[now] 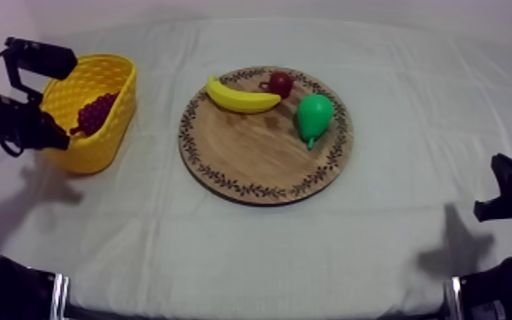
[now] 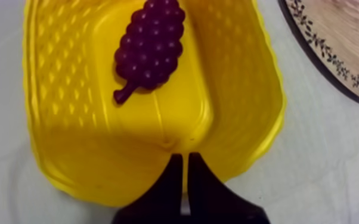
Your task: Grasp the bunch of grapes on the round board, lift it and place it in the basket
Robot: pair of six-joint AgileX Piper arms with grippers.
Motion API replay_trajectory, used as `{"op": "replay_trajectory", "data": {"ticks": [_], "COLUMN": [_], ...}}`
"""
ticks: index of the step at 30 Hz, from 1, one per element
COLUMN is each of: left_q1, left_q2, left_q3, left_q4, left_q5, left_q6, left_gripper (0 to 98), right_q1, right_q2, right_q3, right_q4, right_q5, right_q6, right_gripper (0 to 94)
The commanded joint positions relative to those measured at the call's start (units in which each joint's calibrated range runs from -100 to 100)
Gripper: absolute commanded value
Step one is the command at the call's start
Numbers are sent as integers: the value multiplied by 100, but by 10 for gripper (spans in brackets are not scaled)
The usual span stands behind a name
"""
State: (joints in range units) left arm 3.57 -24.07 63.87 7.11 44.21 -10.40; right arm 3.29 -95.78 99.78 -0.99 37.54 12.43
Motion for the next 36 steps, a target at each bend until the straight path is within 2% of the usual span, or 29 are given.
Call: {"op": "replay_trajectory", "data": {"ticks": [1,11,19,27,36], "left_q1": [-16,-121,-213,-310,-368], "left_q2": [-324,-1994,-3236,-4854,-6423], "left_q3": [289,1557,1950,2672,3050], "left_q4": [-5,-48,-66,-100,-79], "left_q5": [-86,-656,-290,-161,39], "left_q6": [17,147,160,388,492], "left_gripper": [2,0,0,0,0], "right_q1": [0,0,0,0,0], "right_q2": [2,2,2,2,2], "right_q3": [-1,-1,-1,-1,-1], "right_q4": [-1,-1,-1,-1,-1], "right_q5": [4,4,4,4,4], "right_q6": [0,0,0,0,0], "right_gripper": [3,3,3,3,3]}}
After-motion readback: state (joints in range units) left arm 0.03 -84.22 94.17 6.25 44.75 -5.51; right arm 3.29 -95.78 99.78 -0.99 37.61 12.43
